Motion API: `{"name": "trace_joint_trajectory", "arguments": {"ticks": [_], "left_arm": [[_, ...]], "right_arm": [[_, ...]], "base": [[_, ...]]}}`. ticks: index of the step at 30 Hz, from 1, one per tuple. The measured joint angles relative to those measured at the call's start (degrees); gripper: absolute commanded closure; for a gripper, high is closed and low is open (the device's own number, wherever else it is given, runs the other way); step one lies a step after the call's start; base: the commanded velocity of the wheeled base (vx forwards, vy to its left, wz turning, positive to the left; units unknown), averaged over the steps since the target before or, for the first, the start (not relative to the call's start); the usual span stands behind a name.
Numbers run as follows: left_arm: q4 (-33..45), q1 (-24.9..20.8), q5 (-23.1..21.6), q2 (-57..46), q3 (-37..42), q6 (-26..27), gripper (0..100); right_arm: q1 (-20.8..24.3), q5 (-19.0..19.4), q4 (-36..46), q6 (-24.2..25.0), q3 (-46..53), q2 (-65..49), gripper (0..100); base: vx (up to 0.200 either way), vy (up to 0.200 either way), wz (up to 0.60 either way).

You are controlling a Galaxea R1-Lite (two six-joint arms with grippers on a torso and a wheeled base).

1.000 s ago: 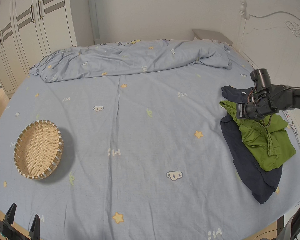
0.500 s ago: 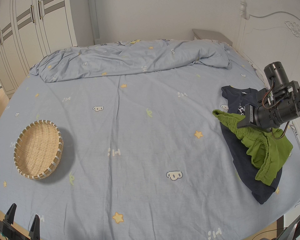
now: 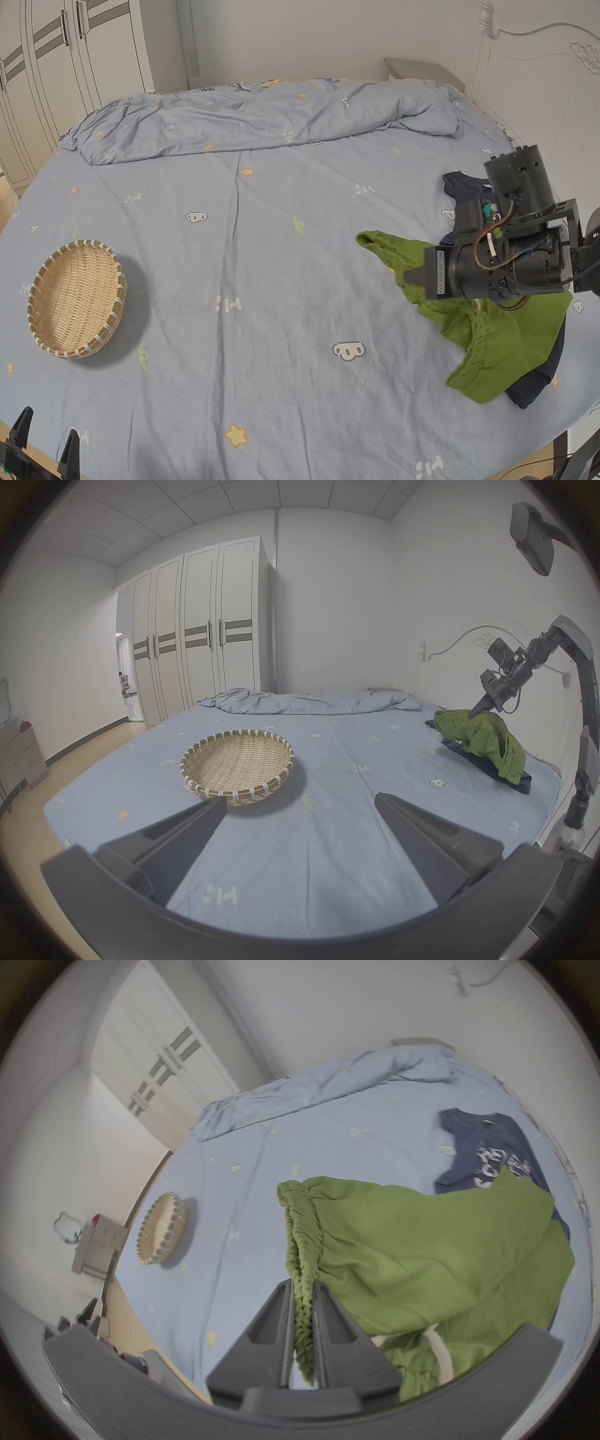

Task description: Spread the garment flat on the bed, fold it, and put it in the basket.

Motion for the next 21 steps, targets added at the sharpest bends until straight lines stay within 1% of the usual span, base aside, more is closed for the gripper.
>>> {"name": "trace_joint_trajectory", "arguments": {"ticks": [5,10,17,21], "left_arm": [[0.0,0.0,0.0,0.0,0.0,0.0,0],[0.0,0.0,0.0,0.0,0.0,0.0,0],[0.0,0.0,0.0,0.0,0.0,0.0,0],[0.0,0.0,0.0,0.0,0.0,0.0,0]], "right_arm": [[6.2,-1.2,-0.9,0.2,-6.9,2.7,100],[10.4,-1.5,-0.1,1.9,-17.7,5.7,100],[14.5,-1.4,4.8,7.0,-31.6,9.2,100],[15.3,-1.5,5.4,8.0,-34.3,11.3,100]], "base": [[0.0,0.0,0.0],[0.0,0.0,0.0],[0.0,0.0,0.0],[0.0,0.0,0.0]]}}
